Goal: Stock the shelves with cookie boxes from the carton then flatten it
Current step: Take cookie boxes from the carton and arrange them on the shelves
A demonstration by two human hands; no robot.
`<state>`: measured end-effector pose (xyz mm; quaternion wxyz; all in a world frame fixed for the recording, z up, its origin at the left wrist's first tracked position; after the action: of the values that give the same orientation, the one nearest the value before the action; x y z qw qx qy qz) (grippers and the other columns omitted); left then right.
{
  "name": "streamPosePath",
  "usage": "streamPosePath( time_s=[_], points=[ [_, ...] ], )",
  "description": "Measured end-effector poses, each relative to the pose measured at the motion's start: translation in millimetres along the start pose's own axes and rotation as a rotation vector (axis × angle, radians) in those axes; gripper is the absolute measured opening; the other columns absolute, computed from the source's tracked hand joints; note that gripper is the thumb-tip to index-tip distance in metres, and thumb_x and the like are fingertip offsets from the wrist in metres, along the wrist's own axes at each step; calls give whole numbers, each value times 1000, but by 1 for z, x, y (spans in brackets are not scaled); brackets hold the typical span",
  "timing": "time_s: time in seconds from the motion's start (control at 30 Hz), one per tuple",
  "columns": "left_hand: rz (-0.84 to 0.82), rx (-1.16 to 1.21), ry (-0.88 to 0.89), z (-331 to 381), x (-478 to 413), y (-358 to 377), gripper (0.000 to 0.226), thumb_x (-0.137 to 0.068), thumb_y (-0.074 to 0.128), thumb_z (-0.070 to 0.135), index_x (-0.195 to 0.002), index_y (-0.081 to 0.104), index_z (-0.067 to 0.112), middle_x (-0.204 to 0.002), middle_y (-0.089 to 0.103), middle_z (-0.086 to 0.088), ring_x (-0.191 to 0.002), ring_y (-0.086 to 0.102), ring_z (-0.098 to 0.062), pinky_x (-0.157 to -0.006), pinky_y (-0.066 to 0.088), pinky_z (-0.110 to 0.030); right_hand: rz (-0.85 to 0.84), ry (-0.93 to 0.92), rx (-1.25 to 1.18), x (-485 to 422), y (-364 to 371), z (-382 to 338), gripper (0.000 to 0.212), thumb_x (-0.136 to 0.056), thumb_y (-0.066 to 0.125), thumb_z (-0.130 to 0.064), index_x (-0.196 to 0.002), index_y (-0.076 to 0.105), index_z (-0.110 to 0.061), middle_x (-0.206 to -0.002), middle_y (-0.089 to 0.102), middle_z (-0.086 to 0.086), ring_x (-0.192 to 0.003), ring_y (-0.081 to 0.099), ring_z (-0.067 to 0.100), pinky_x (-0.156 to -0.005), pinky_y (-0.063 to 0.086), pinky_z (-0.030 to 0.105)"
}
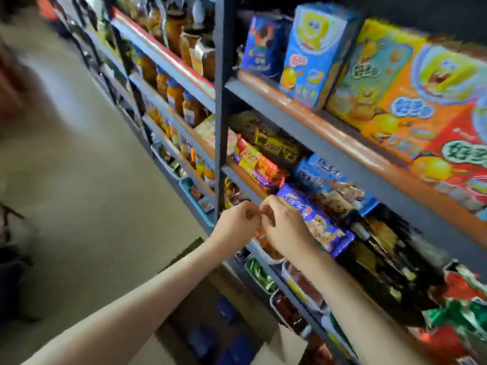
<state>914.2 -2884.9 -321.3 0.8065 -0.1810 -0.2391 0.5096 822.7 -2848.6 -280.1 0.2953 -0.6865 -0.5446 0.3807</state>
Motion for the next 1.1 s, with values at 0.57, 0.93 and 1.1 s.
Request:
streamPosePath(
  time_s=[0.57, 0.93, 1.1],
  points=[
    [5, 216, -972, -497, 75, 254, 21, -92, 47, 18, -110, 55, 11, -108, 65, -10, -102, 60, -28, -80, 42, -29, -783, 439, -139, 187, 476, 237, 24, -83, 64, -7, -107, 59, -6, -94, 52, 2, -81, 53, 19, -81, 41, 24],
    [141, 359, -1267, -702, 69, 411, 60, -92, 45, 18, -147, 19, 20, -145, 22, -14, -121, 43, -33, -94, 44, -39, -891, 719, -37, 294, 660, 397, 70, -88, 63, -11, -146, 22, -12, -147, 28, 12, -130, 36, 27, -96, 36, 30],
    [245, 351, -1296, -748, 40, 448, 70, -89, 52, 16, -147, 13, 8, -151, 15, -15, -137, 24, -34, -107, 31, -40, -769, 555, 215, 265, 732, 429, 95, -82, 70, -25, -150, 5, -17, -156, 6, 14, -142, 10, 34, -112, 20, 46]
  ],
)
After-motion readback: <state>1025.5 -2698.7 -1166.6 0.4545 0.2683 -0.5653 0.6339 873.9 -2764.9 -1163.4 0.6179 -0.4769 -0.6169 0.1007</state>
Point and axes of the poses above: each hand's wrist, its own x-axis away from the middle knuckle, its own y-axis out of the palm, z = x × y, the point moved 10 cm from there along -x, towards the middle knuckle
